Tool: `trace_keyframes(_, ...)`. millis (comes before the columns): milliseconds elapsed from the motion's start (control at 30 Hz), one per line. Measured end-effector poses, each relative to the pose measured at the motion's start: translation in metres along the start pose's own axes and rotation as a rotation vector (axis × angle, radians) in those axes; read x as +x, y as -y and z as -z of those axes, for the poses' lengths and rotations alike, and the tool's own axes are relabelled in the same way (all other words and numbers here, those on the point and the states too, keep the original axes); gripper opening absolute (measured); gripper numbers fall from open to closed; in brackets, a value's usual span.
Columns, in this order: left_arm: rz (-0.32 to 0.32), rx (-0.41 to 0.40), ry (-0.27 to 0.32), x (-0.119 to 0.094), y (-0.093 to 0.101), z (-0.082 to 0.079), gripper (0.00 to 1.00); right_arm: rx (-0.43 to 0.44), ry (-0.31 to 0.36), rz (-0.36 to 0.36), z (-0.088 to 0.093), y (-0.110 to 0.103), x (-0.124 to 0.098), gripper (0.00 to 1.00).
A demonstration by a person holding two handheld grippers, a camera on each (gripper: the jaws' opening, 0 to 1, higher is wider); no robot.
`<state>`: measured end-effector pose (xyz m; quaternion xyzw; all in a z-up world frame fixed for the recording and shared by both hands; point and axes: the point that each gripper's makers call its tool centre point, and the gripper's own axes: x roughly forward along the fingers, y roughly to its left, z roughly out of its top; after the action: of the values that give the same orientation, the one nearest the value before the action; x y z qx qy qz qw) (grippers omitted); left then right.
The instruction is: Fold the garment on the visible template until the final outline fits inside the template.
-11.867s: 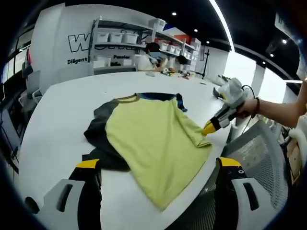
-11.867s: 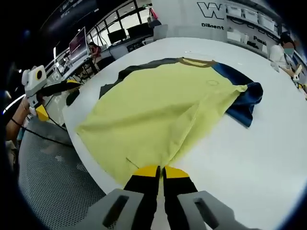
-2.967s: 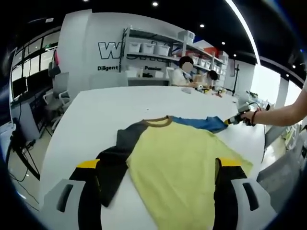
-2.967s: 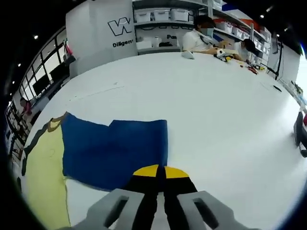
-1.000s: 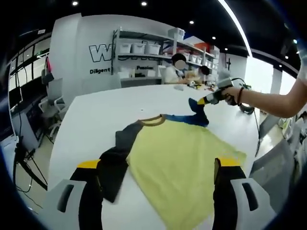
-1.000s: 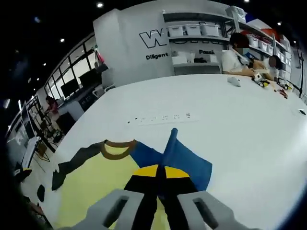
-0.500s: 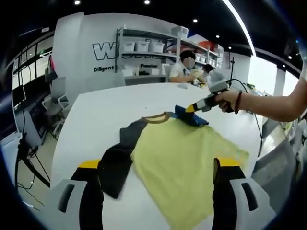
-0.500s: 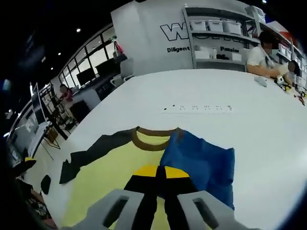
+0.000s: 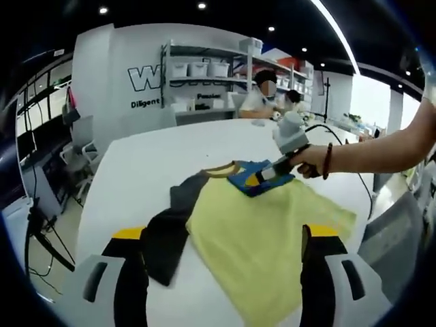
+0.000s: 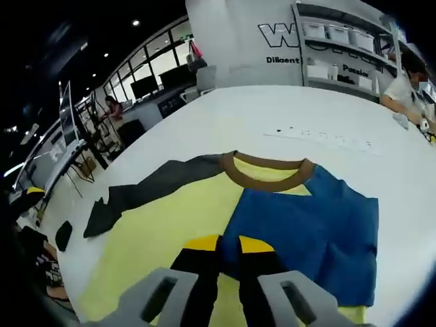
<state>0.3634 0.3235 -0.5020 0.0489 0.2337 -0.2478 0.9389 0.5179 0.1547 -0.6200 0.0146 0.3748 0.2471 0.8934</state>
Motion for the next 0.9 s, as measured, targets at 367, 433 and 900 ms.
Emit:
trace_keyframes(367,0.003,-0.002,-0.003,-0.002,0.002,0.001,0.92,0.026,0.111,-0.030,-0.004,0.008,-0.013,0.24)
trace_keyframes(433,0.003,-0.003,-0.003,-0.002,0.002,0.000,0.92,0.016,0.119,-0.013,-0.004,0.012,-0.016,0.25)
trace_keyframes(900,0.020,0.004,0.005,-0.003,0.005,-0.001,0.94,0.121,0.095,0.179,0.019,0.063,-0.025,0.34)
